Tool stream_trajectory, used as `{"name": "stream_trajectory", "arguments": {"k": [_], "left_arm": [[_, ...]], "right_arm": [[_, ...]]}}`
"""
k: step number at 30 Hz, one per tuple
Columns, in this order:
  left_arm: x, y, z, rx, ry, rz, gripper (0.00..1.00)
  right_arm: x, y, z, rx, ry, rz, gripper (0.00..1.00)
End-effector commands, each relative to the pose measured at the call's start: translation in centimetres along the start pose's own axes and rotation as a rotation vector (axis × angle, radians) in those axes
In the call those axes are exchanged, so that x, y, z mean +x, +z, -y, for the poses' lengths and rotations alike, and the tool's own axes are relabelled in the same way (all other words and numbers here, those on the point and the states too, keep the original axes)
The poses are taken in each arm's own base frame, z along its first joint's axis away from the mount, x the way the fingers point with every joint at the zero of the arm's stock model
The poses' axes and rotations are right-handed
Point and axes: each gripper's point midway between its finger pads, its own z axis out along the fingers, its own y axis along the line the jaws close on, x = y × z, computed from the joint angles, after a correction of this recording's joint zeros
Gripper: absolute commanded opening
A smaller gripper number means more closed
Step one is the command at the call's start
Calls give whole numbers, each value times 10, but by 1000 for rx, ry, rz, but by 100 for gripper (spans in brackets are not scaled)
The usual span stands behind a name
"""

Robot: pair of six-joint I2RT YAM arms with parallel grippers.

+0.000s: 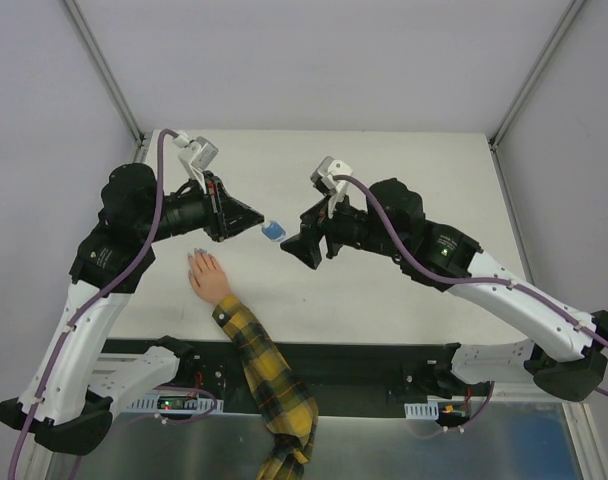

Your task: Paint the nails

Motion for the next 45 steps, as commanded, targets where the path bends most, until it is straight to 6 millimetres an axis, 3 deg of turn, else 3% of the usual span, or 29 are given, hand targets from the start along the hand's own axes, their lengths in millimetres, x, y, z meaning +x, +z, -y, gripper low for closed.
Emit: {"name": "stream_trajectory", "arguments": {"k": [1,2,4,5,6,7,8,9,11,14,18,22,29,34,45], "left_arm": [[4,-30,-101,-581,-13,54,0],[14,-44,-137,-766,-28,59,0],[25,-70,-180,-995,-85,69,0],[43,-82,-202,-1100,-135,57,0],[47,-105,-220,-1248,-147,86,0],[56,-124,-236,-1358,-184,100,0],[78,-136,-250,-1455,-253,105,0],[86,-162,-258,-1595,-266,154,0],[117,-185,-270,-1713,-354,185,0],[144,-203,-274,-1778,-461,245,0],[161,-223,-278,-1881,-523,320,0],[177,-250,-283,-2026,-560,320,0],[197,-272,-293,-2139,-746,425,0],[217,-285,-306,-2219,-891,376,0],[228,-297,-307,-2313,-891,375,0]], "right_arm": [[8,-27,60,350,34,21,78],[8,-34,64,371,38,30,79],[28,-37,70,399,48,-7,79],[33,-41,72,409,52,-13,79],[38,-42,73,414,62,-24,79],[45,-44,74,421,67,-43,79],[59,-44,76,433,77,-72,79],[63,-48,77,440,85,-72,79],[83,-49,77,447,118,-104,79],[97,-52,74,437,152,-110,79],[131,-52,73,426,176,-166,79],[147,-53,69,412,206,-189,80],[131,-65,58,352,164,-147,80],[124,-74,60,358,118,-148,82],[130,-68,54,334,183,-114,82]]}}
